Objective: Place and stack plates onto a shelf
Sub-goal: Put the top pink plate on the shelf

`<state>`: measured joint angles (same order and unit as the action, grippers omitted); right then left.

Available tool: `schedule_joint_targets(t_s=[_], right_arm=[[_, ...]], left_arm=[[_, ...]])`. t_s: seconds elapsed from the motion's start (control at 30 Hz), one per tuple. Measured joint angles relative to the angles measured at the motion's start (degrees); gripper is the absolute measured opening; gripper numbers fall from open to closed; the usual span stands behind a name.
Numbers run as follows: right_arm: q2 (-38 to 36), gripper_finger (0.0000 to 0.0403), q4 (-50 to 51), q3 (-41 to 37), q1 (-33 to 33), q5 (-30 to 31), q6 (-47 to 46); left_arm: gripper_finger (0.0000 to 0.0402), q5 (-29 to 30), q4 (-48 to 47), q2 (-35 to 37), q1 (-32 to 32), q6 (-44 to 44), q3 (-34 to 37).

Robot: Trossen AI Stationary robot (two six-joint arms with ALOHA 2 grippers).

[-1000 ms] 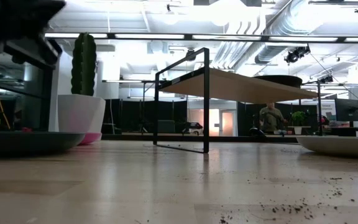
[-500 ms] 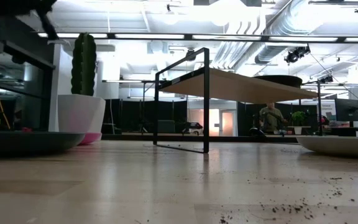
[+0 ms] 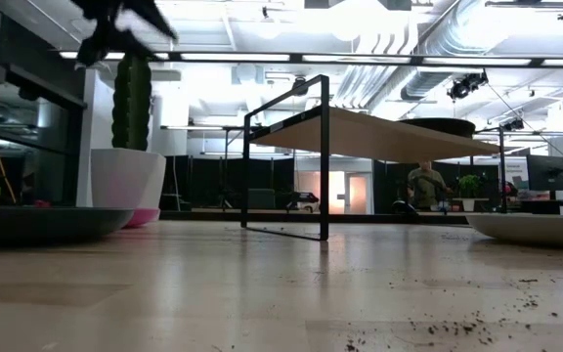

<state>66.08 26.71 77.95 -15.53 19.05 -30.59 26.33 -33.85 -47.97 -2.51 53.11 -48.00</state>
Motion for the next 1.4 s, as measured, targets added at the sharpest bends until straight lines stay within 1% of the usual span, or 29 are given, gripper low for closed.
schedule_joint_targets(t_s=[0.1,0.2,0.3,0.43,0.57,0.67,0.8,1.07,1.2,1.4], right_arm=[[0.0,0.0250,0.5,0.0,0.0,0.0,0.0],[0.0,0.0250,1.0,0.0,0.0,0.0,0.0],[0.0,0.0250,1.4,0.0,0.0,0.0,0.0],[0.0,0.0250,1.8,0.0,0.0,0.0,0.0],[0.0,0.0250,2.4,0.0,0.0,-0.1,0.0],[0.0,0.0250,3.0,0.0,0.0,-0.1,-0.4],[0.1,0.0250,3.7,0.0,0.0,-0.1,-0.4],[1.8,0.0250,3.8,-0.1,0.0,-0.1,-0.4],[2.8,0.0250,4.1,-0.1,0.0,-0.1,-0.4],[3.0,0.0250,4.2,-0.1,0.0,-0.1,-0.4]], left_arm=[[0.0192,-3.4,-5.4,-4.9,1.6,3.2,-0.1],[0.0193,-7.2,-8.0,-9.7,2.5,5.4,-0.1],[0.0193,-8.9,-10.4,-14.5,2.6,7.3,-0.1],[0.0193,-9.1,-12.4,-20.5,2.6,9.9,-0.1],[0.0193,-7.2,-13.3,-26.4,2.6,11.8,-0.1],[0.0193,-6.1,-13.7,-30.7,2.7,12.3,-0.1],[0.0193,-5.1,-14.1,-35.4,4.3,12.3,-0.1],[0.0193,-3.7,-13.0,-41.3,8.5,10.7,-0.1],[0.0193,-3.9,-10.7,-42.8,9.7,9.3,-0.1],[0.0192,-4.0,-9.6,-44.1,10.4,9.7,-0.1]])
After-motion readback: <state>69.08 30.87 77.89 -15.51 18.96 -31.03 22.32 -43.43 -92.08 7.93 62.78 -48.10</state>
